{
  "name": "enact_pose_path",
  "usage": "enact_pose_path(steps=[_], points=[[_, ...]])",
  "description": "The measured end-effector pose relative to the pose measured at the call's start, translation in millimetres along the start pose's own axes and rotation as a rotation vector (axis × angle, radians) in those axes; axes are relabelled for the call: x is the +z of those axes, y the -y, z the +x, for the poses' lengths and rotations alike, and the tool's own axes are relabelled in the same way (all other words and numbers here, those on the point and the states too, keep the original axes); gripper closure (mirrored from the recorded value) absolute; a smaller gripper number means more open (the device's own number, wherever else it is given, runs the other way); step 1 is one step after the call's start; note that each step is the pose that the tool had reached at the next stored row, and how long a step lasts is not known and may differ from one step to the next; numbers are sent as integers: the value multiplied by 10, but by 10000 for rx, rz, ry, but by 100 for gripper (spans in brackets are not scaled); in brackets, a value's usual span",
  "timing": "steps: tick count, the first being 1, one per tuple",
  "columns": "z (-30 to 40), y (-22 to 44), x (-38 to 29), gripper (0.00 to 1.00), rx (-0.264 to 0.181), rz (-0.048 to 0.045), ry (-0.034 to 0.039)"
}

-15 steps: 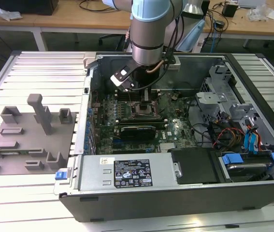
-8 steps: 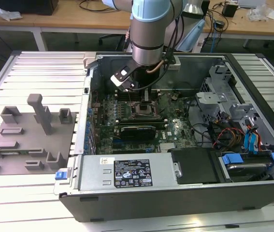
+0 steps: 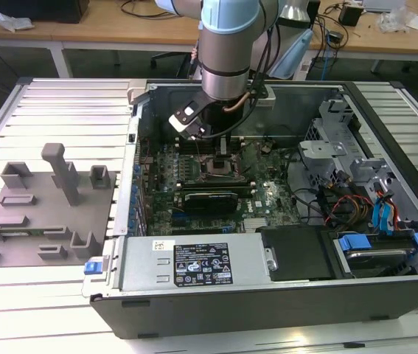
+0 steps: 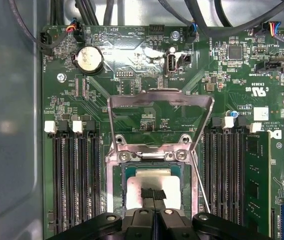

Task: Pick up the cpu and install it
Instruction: 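Place the cpu into insertion slot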

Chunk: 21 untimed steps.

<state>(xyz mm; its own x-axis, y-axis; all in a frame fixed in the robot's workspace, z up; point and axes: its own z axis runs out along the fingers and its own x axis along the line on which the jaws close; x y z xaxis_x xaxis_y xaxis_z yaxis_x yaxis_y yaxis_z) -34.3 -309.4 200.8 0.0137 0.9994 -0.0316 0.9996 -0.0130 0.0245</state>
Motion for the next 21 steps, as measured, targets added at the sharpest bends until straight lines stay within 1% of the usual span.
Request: enact_pose_path(steps=[21], points=[[-10,-10,-4,89,0,1,2]])
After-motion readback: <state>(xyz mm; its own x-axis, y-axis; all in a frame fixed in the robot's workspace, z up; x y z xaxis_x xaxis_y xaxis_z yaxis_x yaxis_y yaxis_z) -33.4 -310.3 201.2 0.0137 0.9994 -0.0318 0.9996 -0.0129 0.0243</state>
